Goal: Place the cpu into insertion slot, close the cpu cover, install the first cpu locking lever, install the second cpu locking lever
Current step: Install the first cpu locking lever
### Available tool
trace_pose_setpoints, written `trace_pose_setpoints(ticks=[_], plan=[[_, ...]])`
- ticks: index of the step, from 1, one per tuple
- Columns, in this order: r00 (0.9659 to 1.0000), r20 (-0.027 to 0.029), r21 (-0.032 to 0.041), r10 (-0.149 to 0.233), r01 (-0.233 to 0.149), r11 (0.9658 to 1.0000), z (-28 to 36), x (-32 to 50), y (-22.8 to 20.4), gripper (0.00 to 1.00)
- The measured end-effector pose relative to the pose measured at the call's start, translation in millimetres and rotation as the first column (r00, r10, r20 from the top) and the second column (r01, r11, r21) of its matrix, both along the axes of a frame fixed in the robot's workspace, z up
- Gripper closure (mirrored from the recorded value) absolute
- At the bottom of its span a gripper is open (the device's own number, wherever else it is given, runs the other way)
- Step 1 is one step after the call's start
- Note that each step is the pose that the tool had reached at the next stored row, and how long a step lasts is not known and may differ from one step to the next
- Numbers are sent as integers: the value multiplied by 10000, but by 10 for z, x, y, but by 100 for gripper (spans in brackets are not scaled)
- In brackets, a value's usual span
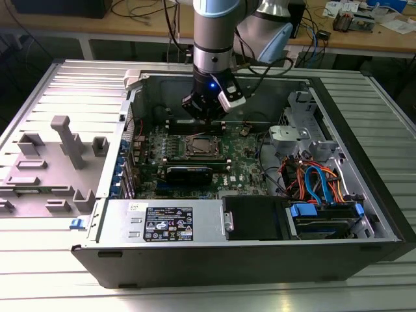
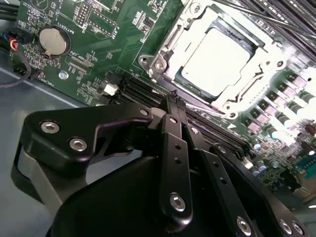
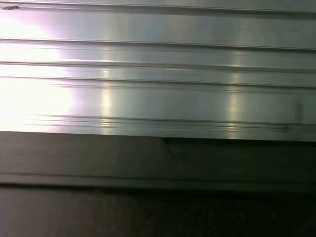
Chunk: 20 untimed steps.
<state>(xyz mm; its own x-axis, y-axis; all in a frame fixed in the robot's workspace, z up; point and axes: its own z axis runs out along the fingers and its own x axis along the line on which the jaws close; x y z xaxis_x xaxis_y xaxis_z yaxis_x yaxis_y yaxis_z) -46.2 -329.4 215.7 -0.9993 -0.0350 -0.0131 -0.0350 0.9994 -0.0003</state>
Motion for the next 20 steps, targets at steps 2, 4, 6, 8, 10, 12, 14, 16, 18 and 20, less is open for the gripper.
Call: trace_pose_setpoints(ticks=[2,4,6,8,10,12,14,16,18,20], plan=[[10000,0,-1,0,0,10000,-20,13,0,89],[10000,0,0,0,0,10000,-39,22,0,89],[10000,0,-1,0,0,10000,-54,29,0,89],[10000,1,0,0,0,10000,-68,34,0,89],[10000,1,0,-1,1,10000,-79,38,0,89],[10000,0,-2,-1,1,10000,-85,38,-1,89],[10000,-1,-3,0,0,10000,-86,39,0,89],[10000,2,3,0,0,10000,-96,40,1,89],[10000,0,-1,0,0,10000,-100,39,0,89],[10000,-1,-1,0,0,10000,-100,39,0,89]])
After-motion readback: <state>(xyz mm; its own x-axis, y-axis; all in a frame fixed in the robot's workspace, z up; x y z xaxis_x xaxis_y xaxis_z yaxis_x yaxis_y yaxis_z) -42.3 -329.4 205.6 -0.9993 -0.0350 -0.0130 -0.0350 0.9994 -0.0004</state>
